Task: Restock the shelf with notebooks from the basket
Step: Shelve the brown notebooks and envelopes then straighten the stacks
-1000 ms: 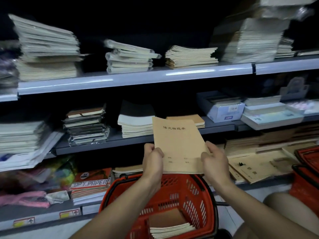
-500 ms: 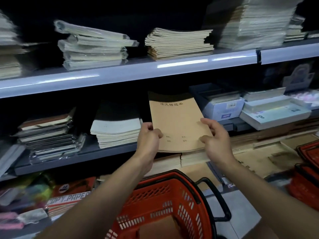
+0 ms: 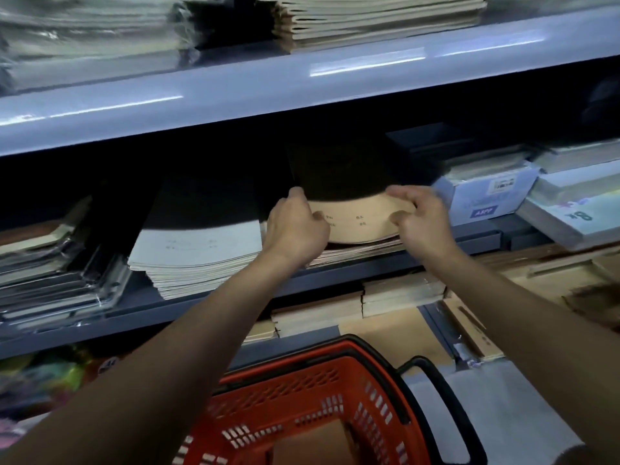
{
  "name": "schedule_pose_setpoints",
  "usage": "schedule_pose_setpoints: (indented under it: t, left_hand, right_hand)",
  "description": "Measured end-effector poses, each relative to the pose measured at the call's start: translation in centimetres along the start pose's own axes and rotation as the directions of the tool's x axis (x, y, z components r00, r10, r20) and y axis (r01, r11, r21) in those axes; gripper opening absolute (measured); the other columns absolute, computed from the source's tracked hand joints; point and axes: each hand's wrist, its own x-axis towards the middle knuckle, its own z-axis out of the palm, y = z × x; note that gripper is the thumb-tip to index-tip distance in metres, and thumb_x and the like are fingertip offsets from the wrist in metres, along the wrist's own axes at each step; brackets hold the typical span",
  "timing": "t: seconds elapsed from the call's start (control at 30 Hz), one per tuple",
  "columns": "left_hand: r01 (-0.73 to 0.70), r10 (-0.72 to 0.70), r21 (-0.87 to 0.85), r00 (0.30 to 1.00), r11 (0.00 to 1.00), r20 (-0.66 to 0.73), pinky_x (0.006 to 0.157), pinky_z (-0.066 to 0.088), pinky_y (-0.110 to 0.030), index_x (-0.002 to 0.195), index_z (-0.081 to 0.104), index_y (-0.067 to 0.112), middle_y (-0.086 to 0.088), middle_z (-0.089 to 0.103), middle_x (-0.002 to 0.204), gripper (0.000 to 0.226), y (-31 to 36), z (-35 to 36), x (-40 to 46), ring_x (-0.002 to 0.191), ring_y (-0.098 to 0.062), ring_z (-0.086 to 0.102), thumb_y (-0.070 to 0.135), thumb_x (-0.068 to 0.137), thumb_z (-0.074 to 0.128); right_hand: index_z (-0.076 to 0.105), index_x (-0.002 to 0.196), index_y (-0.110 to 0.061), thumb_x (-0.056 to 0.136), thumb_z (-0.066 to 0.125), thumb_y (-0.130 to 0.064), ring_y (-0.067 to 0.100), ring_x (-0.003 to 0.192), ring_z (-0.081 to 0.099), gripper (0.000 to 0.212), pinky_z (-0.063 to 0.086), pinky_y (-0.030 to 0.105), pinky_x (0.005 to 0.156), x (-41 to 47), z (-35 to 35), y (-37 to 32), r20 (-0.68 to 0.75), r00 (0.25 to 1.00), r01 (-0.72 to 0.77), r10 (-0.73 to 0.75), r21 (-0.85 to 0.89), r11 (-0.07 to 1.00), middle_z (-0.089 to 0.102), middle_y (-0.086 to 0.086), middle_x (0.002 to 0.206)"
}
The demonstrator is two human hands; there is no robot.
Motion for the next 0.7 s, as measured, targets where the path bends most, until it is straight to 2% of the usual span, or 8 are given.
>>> schedule_pose_setpoints:
  t: [0.07,0.13,0.17,0.2,0.27,0.37,0.47,0.7]
  left_hand:
    - [-0.056,0.054,0.179,0.998,0.982,0.015,0.099,0.051,-0.047,0.136,0.052,0.014,-0.014,0.063,0.125,0.038,-0.4,0.7,0.2,0.117,-0.036,0.058,0.024,0.098,0.052]
    - [-0.087,0.076,0.322,0.996,0.943,0.045,0.099,0.050,-0.043,0.137,0.056,0.015,-0.017,0.065,0.126,0.039,-1.0,1.2,0.0,0.118,-0.038,0.059,0.021,0.100,0.050]
    - [-0.083,0.066,0.347,0.996,0.934,0.060,0.097,0.049,-0.042,0.136,0.059,0.015,-0.017,0.066,0.126,0.036,-1.2,1.4,-0.1,0.118,-0.038,0.060,0.020,0.101,0.049]
    - [-0.078,0.057,0.347,0.996,0.935,0.070,0.095,0.049,-0.042,0.135,0.060,0.016,-0.017,0.067,0.125,0.035,-1.4,1.5,-0.3,0.117,-0.039,0.060,0.022,0.102,0.048]
    - [-0.068,0.046,0.294,0.996,0.953,0.083,0.091,0.048,-0.038,0.138,0.058,0.018,-0.013,0.067,0.128,0.040,-1.5,1.3,-0.5,0.118,-0.036,0.061,0.038,0.104,0.050]
    - [-0.072,0.042,0.231,0.990,0.970,0.133,0.081,0.042,-0.028,0.143,0.054,0.021,-0.001,0.066,0.129,0.076,-1.4,1.1,-0.8,0.121,-0.025,0.060,0.068,0.084,0.068]
    - [-0.088,0.064,0.233,0.992,0.969,0.106,0.083,0.044,-0.026,0.143,0.055,0.022,0.000,0.066,0.131,0.087,-1.7,1.4,-0.9,0.122,-0.023,0.060,0.063,0.072,0.083]
    - [-0.104,0.103,0.202,0.995,0.974,0.013,0.095,0.051,-0.034,0.143,0.058,0.023,-0.001,0.067,0.130,0.079,-2.2,1.8,-1.5,0.121,-0.025,0.060,0.057,0.076,0.083]
  right_hand:
    - [0.067,0.134,-0.015,0.091,0.056,0.006,0.009,0.121,0.050,0.048,0.036,0.009,0.104,0.4,0.2,0.5,0.039,0.999,0.016,-0.014,-0.073,0.997,0.051,-0.001,0.135]
    - [0.067,0.135,-0.012,0.095,0.056,0.002,0.009,0.117,0.050,0.043,0.031,-0.005,0.089,0.3,0.4,1.1,0.086,0.996,0.036,-0.026,-0.120,0.992,0.048,-0.001,0.132]
    - [0.066,0.135,-0.011,0.098,0.056,-0.001,0.010,0.116,0.050,0.040,0.029,-0.007,0.087,0.2,0.6,1.4,0.103,0.994,0.044,-0.030,-0.138,0.989,0.047,0.001,0.134]
    - [0.065,0.137,-0.011,0.100,0.056,-0.006,0.012,0.119,0.051,0.038,0.029,-0.005,0.091,0.0,0.6,1.6,0.113,0.993,0.054,-0.036,-0.163,0.985,0.047,0.002,0.137]
    - [0.063,0.141,-0.013,0.102,0.058,-0.021,0.018,0.131,0.051,0.040,0.030,0.012,0.105,-0.2,0.6,2.0,0.130,0.990,0.078,-0.051,-0.208,0.975,0.046,0.004,0.144]
    - [0.053,0.150,-0.019,0.093,0.068,-0.053,0.020,0.145,0.038,0.068,0.030,0.028,0.113,-1.0,0.2,2.1,0.204,0.979,0.072,-0.014,-0.279,0.958,0.034,0.003,0.159]
    - [0.045,0.156,-0.020,0.080,0.072,-0.069,0.019,0.146,0.037,0.094,0.031,0.027,0.111,-1.5,0.0,2.1,0.227,0.974,0.104,-0.027,-0.339,0.935,0.034,0.001,0.162]
    - [0.045,0.155,-0.019,0.070,0.061,-0.074,0.024,0.144,0.040,0.103,0.037,0.036,0.119,-1.4,-0.4,1.5,0.285,0.956,0.178,-0.066,-0.386,0.905,0.040,0.008,0.159]
